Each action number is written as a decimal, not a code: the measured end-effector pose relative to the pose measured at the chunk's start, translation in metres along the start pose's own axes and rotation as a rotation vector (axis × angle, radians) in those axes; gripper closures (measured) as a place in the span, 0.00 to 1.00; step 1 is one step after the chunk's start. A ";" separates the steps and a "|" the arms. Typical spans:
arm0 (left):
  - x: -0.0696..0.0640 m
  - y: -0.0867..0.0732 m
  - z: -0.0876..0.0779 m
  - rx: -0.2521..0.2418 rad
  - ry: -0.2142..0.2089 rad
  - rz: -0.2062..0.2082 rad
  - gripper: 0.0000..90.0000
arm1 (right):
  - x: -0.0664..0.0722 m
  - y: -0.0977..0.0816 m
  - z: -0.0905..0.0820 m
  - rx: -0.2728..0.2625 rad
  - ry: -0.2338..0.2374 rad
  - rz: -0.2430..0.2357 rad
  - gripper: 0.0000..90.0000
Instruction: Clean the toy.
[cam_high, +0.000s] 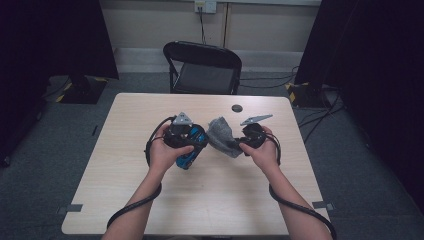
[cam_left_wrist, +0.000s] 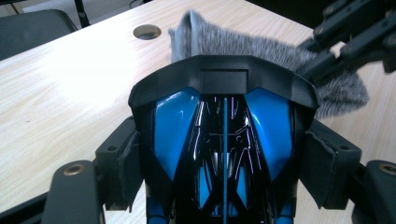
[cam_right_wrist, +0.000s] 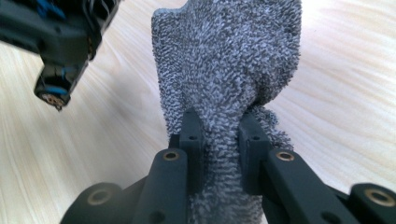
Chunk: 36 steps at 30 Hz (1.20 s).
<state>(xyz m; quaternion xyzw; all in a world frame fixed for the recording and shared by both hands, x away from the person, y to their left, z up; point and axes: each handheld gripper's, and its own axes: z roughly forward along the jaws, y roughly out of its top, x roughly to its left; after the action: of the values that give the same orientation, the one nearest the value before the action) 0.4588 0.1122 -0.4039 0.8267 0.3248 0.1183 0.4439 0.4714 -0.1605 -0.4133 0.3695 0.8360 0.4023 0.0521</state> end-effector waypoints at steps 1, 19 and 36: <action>0.000 -0.001 0.000 0.004 -0.003 0.004 0.28 | 0.000 0.001 -0.001 -0.002 -0.002 -0.001 0.84; -0.005 -0.008 0.009 0.022 -0.019 -0.003 0.28 | 0.005 0.019 -0.011 -0.040 0.000 -0.029 0.84; -0.012 -0.005 0.017 0.023 -0.027 0.016 0.28 | 0.013 0.024 -0.007 -0.046 0.023 -0.037 0.84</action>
<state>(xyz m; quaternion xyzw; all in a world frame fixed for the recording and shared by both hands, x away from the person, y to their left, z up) 0.4559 0.0953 -0.4172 0.8360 0.3133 0.1068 0.4377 0.4727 -0.1470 -0.3888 0.3482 0.8336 0.4247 0.0584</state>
